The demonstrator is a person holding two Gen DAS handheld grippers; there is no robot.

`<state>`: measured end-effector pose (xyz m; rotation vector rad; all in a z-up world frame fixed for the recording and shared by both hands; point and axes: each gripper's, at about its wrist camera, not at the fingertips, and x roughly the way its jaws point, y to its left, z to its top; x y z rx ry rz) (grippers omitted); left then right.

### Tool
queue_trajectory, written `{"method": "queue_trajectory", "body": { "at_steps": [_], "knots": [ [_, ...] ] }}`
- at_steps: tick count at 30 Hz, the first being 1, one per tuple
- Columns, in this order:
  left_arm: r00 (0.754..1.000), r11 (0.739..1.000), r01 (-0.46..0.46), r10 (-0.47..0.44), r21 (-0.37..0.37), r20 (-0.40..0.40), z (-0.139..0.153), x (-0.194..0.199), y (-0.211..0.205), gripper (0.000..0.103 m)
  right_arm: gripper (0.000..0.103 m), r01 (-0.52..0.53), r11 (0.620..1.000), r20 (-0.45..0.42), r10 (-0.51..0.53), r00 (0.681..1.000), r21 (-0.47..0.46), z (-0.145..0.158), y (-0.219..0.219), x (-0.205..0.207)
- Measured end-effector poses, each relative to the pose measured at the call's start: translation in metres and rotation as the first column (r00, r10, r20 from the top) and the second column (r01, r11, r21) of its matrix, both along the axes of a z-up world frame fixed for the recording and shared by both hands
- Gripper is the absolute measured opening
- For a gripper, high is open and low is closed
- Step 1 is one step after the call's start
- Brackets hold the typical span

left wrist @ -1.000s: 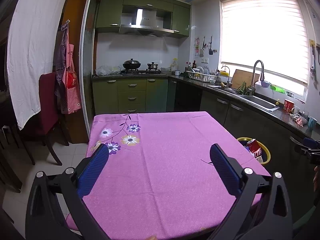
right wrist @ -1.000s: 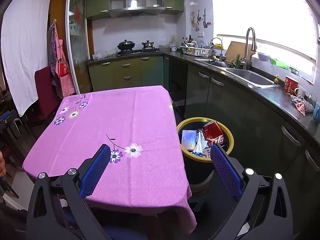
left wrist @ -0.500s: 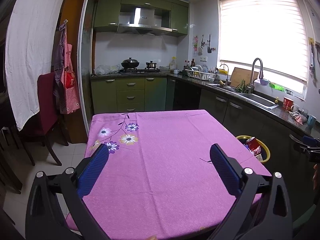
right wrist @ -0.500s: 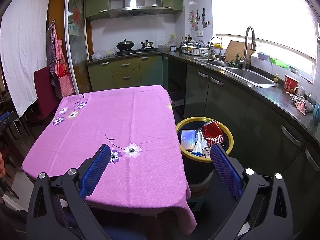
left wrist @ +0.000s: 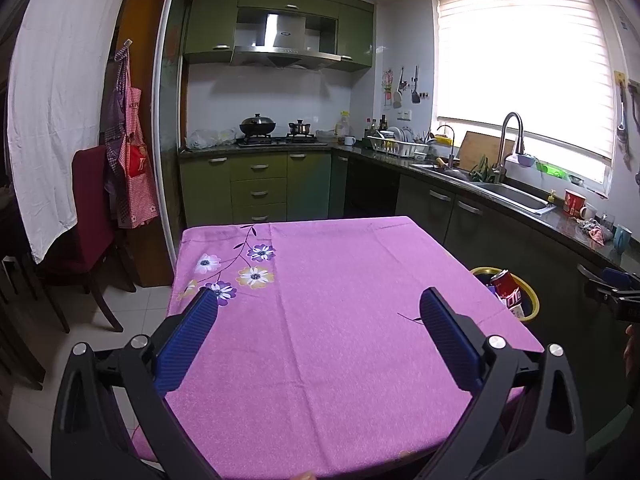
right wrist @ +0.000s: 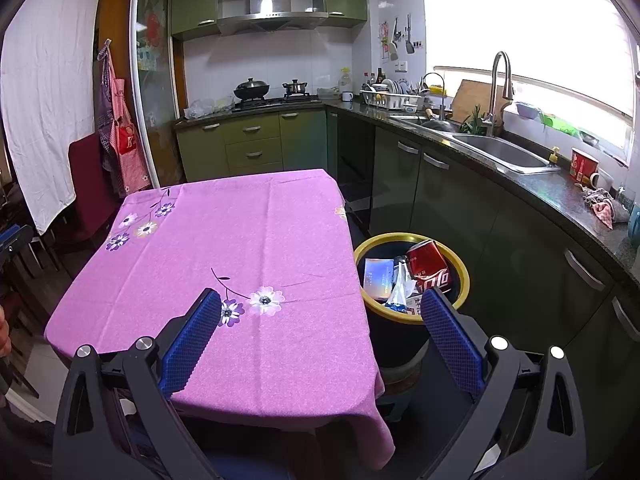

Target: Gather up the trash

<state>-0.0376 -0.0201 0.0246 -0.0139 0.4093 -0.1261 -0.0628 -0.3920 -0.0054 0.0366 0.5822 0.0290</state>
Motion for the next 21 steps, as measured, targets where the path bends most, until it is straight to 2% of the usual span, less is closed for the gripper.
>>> {"method": "queue_trajectory", "body": {
  "at_steps": [21],
  "knots": [
    [1.0,1.0,0.011,-0.011,0.007,-0.003,-0.002,0.0009,-0.002,0.096,0.098,-0.004,1.0,-0.01,0.005,1.0,0.01,-0.0039,0.0005,0.0033]
  ]
}}
